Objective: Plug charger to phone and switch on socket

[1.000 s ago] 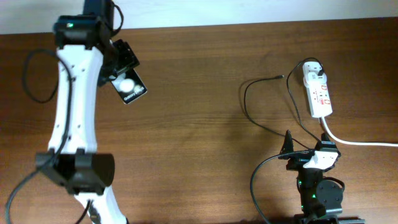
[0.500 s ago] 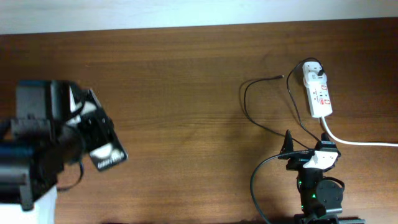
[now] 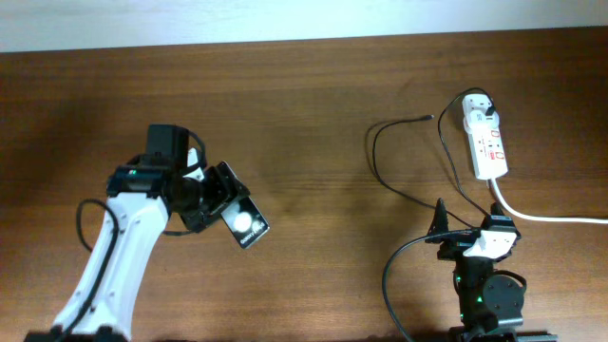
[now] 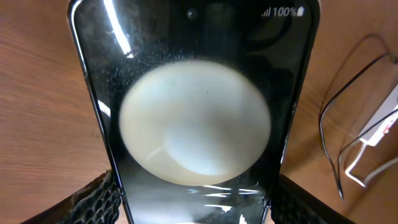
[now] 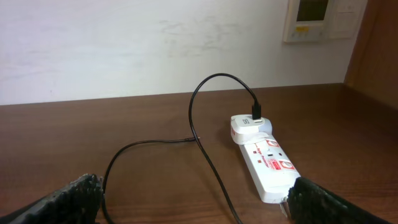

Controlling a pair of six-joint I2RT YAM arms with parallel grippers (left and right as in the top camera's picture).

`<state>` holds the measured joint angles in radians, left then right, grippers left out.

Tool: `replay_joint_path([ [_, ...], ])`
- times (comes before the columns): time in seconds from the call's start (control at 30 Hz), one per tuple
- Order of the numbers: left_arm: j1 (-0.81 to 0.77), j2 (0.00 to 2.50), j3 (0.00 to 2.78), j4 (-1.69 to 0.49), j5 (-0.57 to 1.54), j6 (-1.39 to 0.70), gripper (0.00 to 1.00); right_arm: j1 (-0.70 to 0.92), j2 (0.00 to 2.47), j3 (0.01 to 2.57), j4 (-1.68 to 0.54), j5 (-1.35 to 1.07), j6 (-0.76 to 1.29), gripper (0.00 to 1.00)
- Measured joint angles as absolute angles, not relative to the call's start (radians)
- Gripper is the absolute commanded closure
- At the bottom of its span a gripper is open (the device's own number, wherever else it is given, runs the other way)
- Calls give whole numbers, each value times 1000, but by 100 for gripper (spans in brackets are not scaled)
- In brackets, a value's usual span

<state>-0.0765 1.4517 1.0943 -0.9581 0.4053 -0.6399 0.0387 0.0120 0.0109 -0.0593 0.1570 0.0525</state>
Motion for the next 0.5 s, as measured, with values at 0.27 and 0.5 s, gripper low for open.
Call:
replay_joint_path([
  [0.27, -76, 1520, 1092, -813, 705, -782, 42, 39, 12, 11, -69, 5, 98, 1],
  [0.5, -76, 1520, 1092, -799, 727, -839, 42, 37, 12, 11, -45, -818, 889, 1],
])
